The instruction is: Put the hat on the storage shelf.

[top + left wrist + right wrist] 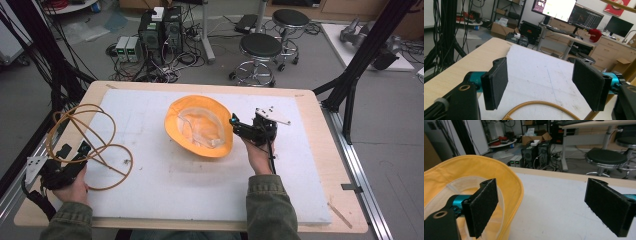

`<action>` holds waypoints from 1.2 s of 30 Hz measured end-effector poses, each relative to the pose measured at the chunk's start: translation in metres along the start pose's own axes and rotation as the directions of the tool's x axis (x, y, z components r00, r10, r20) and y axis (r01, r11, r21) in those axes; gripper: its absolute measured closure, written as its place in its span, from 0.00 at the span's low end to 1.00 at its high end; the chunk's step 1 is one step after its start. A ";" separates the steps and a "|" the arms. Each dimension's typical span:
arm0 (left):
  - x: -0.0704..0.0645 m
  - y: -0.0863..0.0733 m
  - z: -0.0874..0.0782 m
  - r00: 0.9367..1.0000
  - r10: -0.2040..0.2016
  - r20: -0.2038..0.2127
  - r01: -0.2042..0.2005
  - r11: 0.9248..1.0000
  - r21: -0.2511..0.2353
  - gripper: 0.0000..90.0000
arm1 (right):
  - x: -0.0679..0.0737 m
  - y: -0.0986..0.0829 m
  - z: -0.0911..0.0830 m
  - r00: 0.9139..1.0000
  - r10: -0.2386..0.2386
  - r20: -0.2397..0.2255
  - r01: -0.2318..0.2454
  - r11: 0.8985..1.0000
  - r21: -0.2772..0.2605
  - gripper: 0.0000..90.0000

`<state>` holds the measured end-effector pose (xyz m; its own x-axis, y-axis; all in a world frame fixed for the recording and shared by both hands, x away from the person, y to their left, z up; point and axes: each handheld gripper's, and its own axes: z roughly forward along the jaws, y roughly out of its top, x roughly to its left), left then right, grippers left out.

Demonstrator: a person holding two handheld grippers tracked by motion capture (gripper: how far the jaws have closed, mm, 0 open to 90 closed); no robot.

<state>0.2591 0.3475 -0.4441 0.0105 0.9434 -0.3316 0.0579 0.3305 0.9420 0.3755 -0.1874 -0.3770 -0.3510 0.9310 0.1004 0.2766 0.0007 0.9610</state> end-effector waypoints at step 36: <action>0.010 0.002 -0.004 1.000 -0.022 0.006 0.022 1.000 0.008 0.32 | 0.024 0.003 0.054 1.000 0.021 -0.020 -0.016 0.977 0.214 0.20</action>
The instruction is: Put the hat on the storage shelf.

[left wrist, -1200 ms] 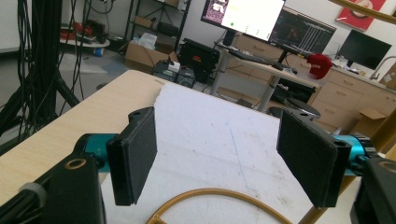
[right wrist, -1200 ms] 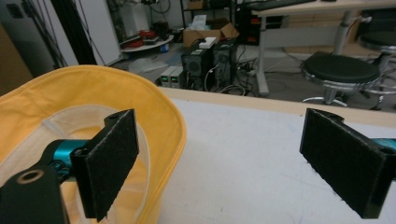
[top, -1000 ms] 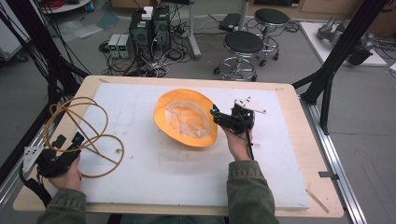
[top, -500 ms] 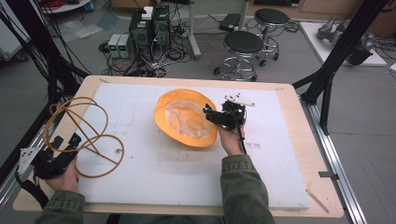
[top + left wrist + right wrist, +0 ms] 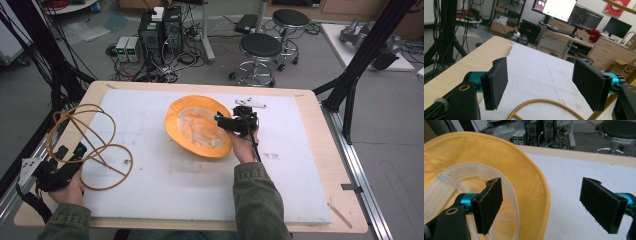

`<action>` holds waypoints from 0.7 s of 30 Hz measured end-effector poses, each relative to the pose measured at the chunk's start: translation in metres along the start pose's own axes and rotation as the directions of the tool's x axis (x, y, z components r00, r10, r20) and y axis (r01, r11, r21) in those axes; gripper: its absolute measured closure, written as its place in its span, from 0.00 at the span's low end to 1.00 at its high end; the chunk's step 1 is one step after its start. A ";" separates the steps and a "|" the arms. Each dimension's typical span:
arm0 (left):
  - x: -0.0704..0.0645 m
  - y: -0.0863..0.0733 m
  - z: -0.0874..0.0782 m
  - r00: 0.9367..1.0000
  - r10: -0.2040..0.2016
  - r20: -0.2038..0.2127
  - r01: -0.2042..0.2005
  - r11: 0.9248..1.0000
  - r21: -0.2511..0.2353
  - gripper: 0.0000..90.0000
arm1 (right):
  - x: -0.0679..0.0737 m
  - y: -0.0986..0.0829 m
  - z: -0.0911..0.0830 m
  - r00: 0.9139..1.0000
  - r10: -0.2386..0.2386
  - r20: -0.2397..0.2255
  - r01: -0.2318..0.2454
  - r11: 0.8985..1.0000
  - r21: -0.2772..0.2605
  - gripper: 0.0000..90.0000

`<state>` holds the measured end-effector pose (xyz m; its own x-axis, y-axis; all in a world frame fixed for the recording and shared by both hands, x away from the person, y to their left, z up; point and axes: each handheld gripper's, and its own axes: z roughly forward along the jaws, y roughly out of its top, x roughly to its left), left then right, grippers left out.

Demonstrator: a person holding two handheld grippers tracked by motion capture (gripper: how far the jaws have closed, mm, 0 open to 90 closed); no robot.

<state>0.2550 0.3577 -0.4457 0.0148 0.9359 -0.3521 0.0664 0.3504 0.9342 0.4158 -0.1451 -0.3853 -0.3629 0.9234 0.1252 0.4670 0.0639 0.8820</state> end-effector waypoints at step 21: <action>0.002 0.000 0.000 1.000 -0.010 0.002 0.010 1.000 0.000 0.32 | -0.006 -0.003 0.004 0.995 0.030 -0.091 -0.023 0.997 0.075 0.95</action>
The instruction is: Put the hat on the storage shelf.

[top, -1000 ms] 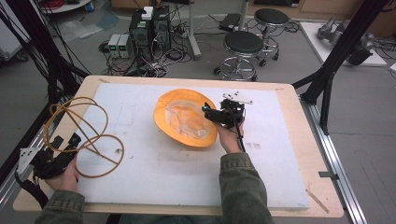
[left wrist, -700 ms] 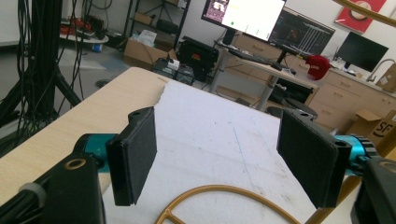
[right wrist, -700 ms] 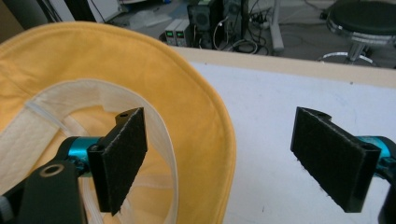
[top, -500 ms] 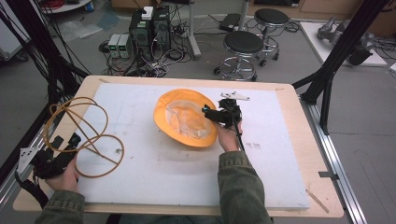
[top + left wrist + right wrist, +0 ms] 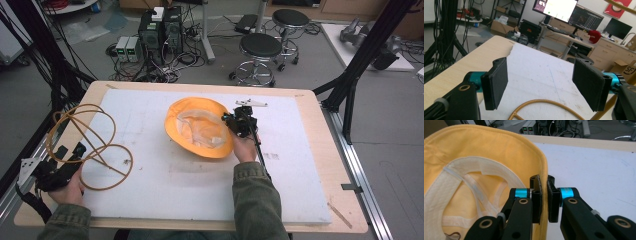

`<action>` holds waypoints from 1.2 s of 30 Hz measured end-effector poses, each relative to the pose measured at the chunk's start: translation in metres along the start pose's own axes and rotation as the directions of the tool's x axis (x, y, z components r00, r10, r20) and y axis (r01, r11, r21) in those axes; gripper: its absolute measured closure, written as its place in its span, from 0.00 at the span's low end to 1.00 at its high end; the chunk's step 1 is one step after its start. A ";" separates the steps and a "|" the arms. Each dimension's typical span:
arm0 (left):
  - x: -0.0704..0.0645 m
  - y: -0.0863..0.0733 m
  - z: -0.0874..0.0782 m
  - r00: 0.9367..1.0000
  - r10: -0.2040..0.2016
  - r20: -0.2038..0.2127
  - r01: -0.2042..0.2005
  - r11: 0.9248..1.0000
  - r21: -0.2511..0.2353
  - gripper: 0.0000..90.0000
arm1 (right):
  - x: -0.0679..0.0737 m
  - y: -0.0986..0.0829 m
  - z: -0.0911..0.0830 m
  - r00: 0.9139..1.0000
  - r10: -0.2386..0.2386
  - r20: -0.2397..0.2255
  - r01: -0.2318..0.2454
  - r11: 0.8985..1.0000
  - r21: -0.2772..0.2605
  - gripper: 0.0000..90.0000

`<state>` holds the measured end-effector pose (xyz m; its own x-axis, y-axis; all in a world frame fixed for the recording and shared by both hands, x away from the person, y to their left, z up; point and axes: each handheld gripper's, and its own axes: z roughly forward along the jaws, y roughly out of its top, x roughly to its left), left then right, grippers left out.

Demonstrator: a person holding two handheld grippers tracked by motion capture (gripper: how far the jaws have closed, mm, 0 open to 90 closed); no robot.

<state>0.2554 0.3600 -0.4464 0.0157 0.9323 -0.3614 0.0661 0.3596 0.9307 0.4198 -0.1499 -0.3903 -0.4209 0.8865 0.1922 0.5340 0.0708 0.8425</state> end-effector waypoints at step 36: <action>0.001 -0.001 -0.001 1.000 -0.022 0.016 0.022 1.000 -0.007 0.32 | 0.036 0.020 -0.016 0.989 -0.145 -0.042 0.116 0.907 -0.404 0.96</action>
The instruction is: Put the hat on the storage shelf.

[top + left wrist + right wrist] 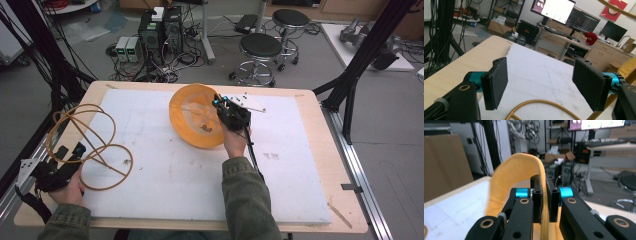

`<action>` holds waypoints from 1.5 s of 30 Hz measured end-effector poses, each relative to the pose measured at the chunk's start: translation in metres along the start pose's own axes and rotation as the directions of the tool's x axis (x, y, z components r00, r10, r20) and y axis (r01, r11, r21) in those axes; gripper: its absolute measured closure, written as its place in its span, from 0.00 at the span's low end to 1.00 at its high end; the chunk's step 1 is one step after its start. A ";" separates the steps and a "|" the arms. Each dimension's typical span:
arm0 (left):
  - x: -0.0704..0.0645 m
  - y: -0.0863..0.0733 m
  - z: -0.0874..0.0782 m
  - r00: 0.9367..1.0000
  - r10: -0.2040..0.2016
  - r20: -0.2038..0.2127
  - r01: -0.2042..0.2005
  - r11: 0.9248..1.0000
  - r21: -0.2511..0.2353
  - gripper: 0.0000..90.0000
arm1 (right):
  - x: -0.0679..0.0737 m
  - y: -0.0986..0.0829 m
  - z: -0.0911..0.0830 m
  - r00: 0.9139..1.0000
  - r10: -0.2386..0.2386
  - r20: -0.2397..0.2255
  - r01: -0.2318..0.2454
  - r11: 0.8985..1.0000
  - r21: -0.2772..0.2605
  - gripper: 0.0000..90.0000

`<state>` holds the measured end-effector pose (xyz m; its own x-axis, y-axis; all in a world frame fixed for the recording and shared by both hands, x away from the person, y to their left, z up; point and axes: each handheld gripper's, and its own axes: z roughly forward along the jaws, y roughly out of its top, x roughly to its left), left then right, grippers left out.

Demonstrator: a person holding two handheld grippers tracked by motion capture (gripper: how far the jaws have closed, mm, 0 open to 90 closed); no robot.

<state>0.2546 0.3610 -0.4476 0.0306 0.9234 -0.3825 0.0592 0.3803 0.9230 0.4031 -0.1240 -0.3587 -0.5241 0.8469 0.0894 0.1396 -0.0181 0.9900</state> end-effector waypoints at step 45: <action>0.002 -0.001 0.001 0.999 -0.040 0.011 0.040 0.999 -0.007 0.32 | 0.071 0.087 0.043 0.954 -0.006 -0.301 -0.077 0.962 -0.262 0.96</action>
<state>0.2556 0.3626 -0.4497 0.0392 0.9068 -0.4196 0.0535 0.4175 0.9071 0.4147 -0.0428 -0.2707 -0.7536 0.6477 0.1124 -0.0451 -0.2215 0.9741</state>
